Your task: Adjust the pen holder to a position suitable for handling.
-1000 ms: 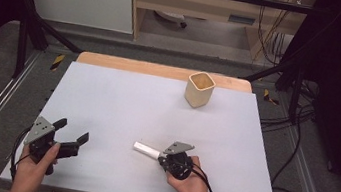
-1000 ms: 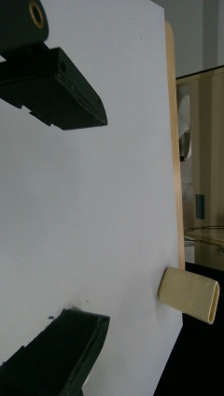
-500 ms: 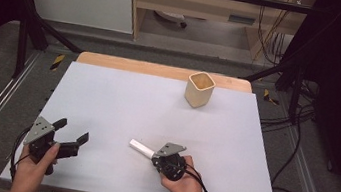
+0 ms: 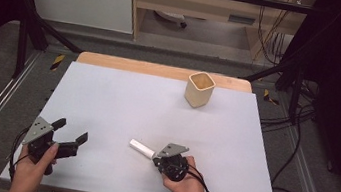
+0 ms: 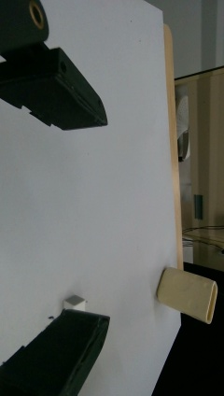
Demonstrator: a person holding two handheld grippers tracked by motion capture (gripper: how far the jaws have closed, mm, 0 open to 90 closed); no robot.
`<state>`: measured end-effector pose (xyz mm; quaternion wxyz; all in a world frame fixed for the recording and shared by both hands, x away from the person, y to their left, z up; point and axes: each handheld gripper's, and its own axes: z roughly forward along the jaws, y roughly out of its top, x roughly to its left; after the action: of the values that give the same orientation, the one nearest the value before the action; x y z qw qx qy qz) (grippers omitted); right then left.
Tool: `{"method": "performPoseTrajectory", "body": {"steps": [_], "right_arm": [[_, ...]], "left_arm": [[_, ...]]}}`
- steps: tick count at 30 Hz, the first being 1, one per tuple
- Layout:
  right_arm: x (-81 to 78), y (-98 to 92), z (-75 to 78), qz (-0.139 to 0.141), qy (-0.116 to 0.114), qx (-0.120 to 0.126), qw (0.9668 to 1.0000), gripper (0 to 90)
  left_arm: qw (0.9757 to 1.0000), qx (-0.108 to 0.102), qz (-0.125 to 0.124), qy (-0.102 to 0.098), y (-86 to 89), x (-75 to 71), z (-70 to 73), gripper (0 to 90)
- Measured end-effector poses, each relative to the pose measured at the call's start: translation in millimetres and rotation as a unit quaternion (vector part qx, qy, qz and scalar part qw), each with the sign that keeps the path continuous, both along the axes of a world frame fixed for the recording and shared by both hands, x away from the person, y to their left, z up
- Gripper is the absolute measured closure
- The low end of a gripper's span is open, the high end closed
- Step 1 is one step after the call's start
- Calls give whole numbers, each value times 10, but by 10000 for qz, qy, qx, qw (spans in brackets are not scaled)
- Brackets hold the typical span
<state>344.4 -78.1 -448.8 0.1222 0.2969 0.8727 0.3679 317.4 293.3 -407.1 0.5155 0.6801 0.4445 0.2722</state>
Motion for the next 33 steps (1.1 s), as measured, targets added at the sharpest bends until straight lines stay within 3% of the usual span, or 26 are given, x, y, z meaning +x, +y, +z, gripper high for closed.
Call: {"method": "performPoseTrajectory", "body": {"steps": [8, 13, 20, 24, 27, 33], "right_arm": [[-27, -25, 43, 54, -142, 186, 9997, 797], [-44, -41, 77, 51, -307, 269, 9992, 684], [-38, 5, 177, -73, -488, 371, 9981, 341], [-40, 64, 340, -168, -518, 348, 9979, 175], [-6, 92, 440, -215, -655, 342, 9970, 111], [201, 165, 587, -313, -793, 351, 9957, 67]], "left_arm": [[10000, -46, 52, -12, 14, -11, 4, 50], [10000, -16, 33, -16, 6, -7, 2, 50], [10000, -35, 41, -21, 10, -9, 1, 50], [10000, 3, 47, 2, 10, -2, -7, 50], [10000, 20, 55, 7, 12, -5, -8, 50], [10000, -1, 97, 8, 28, -5, -10, 49]]}}
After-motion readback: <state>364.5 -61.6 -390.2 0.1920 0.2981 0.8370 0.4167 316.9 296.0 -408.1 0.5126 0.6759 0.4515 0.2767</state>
